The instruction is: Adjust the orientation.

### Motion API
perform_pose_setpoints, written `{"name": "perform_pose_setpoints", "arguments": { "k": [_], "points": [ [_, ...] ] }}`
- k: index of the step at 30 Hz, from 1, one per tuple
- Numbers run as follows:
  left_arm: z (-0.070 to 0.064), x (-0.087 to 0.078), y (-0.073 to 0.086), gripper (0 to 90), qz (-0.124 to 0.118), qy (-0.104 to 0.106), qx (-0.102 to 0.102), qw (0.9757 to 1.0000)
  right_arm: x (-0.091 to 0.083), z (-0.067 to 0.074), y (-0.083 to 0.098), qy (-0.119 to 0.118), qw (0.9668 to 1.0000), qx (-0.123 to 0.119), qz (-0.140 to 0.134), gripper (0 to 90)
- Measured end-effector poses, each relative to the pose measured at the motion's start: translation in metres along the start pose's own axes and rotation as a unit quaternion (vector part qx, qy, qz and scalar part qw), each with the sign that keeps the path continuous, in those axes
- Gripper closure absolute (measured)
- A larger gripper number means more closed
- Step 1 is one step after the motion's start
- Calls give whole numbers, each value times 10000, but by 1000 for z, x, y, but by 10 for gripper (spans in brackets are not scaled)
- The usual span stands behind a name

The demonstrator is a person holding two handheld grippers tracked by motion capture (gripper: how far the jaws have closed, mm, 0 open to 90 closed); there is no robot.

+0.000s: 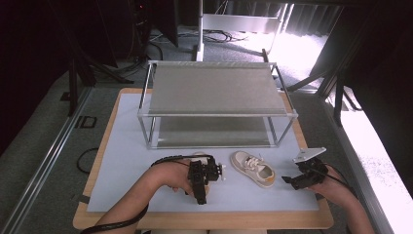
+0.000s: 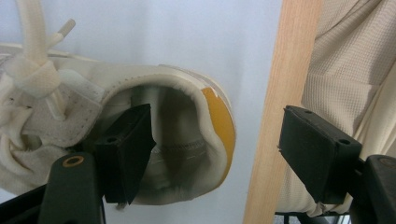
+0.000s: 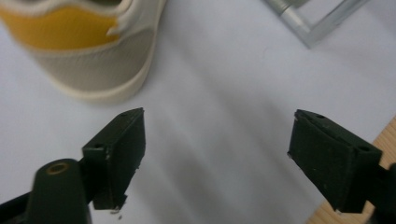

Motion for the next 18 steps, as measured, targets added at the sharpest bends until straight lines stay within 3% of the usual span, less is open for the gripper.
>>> {"name": "perform_pose_setpoints", "arguments": {
  "k": [2, 3, 4, 5, 6, 8, 9, 10, 16, 17, 18],
  "points": [
    [0, -1, 0, 259, -21, 22, -36, 10000, -1, 2, 0, -47, 9994, -230, 245, 187],
    [0, -1, 0, 259, -21, 22, -36, 10000, -1, 2, 0, -47, 9994, -230, 245, 187],
    [0, -1, -1, 259, -20, 24, -46, 10000, -3, 6, -1, -245, 9978, -352, 498, 201],
    [0, -1, -1, 259, -20, 24, -46, 10000, -3, 6, -1, -245, 9978, -352, 498, 201],
    [0, -1, -1, 259, -19, 30, -42, 10000, -3, 9, -1, -348, 9956, -416, 768, 205],
    [0, -1, -1, 259, -16, 41, -41, 10000, -3, 11, -1, -360, 9926, -542, 1029, 209],
    [0, -1, -1, 259, -16, 41, -41, 10000, -3, 11, -1, -360, 9926, -542, 1029, 209],
    [0, -1, -1, 259, -7, 44, -34, 10000, -4, 12, -2, -396, 9892, -609, 1271, 211],
    [0, 0, -1, 259, 19, 50, -54, 10000, -8, 14, -2, -529, 9785, -932, 1761, 234],
    [0, 0, -1, 259, 19, 50, -54, 10000, -8, 14, -2, -529, 9785, -932, 1761, 234],
    [0, 1, -1, 259, 59, 46, -39, 10000, -10, 15, -1, -517, 9732, -1038, 1987, 258]
  ]
}}
Point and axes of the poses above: each handheld gripper's, and its own axes: x roughly forward along the jaws, y roughly out of its underside, z roughly to its left, the point moved 5 cm from there along x, roughly forward along the jaws, and after that the axes turned 4 degrees about -y, right-handed, at the moved point
